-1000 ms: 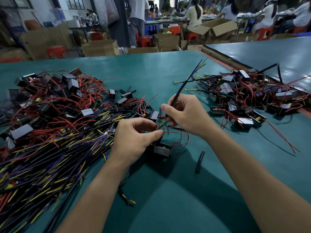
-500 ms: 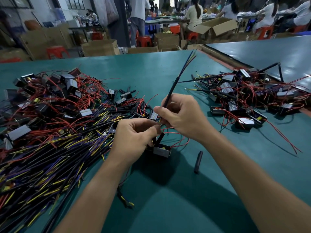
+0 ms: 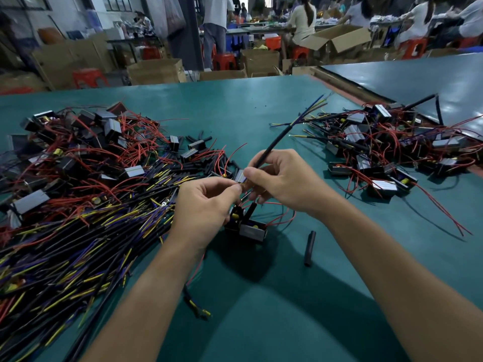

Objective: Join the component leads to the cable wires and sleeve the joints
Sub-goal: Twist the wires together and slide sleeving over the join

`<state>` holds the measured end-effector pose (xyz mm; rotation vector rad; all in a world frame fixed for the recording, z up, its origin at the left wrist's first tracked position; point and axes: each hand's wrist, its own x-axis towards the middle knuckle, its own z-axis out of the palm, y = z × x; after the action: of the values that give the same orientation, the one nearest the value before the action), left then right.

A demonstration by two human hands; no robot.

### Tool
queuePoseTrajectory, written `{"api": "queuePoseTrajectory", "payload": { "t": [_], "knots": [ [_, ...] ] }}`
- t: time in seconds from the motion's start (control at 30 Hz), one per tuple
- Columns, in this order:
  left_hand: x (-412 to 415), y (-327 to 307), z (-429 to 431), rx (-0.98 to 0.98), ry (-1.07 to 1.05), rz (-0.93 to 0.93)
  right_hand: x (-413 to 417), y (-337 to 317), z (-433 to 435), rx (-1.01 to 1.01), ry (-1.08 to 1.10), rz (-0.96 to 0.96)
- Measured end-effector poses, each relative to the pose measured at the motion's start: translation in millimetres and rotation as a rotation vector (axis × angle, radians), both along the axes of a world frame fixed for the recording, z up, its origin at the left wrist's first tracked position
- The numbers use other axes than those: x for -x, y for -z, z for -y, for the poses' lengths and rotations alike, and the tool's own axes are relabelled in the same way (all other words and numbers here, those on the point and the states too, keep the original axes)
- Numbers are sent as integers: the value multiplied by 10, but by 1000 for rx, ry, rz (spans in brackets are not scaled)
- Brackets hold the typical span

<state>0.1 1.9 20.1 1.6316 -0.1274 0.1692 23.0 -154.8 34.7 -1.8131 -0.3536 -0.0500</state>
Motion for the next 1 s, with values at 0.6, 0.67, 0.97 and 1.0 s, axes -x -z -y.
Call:
{"api": "queuePoseTrajectory", "payload": {
  "t": [0.6,0.67,0.97,1.0],
  "knots": [
    [20,-35,-10,-6,33,64,71,-49,-25,-46,-15,-48],
    [3,-26,-15,-31,29,93,61,-49,-14,-18,-9,-33],
    [-14,-17,-25,-55,43,66,65,-42,-29,23,-3,-26],
    [-17,-14,-25,-52,43,58,65,-49,-13,22,-25,-40]
  ]
}}
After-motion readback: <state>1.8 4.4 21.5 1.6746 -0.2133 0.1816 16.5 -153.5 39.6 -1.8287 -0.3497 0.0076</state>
